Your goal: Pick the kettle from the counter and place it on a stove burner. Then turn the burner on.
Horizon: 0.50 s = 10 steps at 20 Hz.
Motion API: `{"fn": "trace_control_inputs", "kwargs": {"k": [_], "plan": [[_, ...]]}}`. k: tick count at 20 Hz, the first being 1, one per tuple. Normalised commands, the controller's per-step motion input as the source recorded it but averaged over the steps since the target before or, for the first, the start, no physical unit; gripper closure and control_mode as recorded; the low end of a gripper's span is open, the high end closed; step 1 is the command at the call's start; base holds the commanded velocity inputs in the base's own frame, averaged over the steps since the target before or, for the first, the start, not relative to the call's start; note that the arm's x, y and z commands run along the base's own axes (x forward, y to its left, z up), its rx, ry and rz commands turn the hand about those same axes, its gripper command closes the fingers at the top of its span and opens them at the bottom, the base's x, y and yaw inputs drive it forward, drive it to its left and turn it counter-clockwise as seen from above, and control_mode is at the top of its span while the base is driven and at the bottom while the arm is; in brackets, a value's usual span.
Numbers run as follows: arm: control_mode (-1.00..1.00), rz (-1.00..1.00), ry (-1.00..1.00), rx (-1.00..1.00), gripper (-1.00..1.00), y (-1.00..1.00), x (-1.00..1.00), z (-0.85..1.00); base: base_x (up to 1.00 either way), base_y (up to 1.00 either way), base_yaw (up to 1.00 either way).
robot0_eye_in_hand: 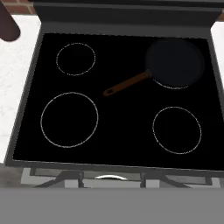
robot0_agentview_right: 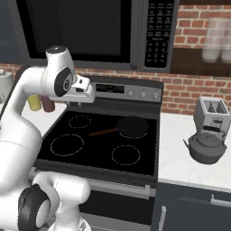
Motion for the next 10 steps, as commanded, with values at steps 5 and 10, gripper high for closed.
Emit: {"fn": "trace_control_inputs", "kwargs": {"k": [5, 10], "plan": [[-1.00, 0.00, -0.05, 0.00, -1.00, -0.28, -0.16, 0.00, 0.00, 0.00, 0.00], [-1.00, -0.01, -0.06, 0.00, -1.00, -0.57, -0.34, 0.00, 0.00, 0.00, 0.00]]}}
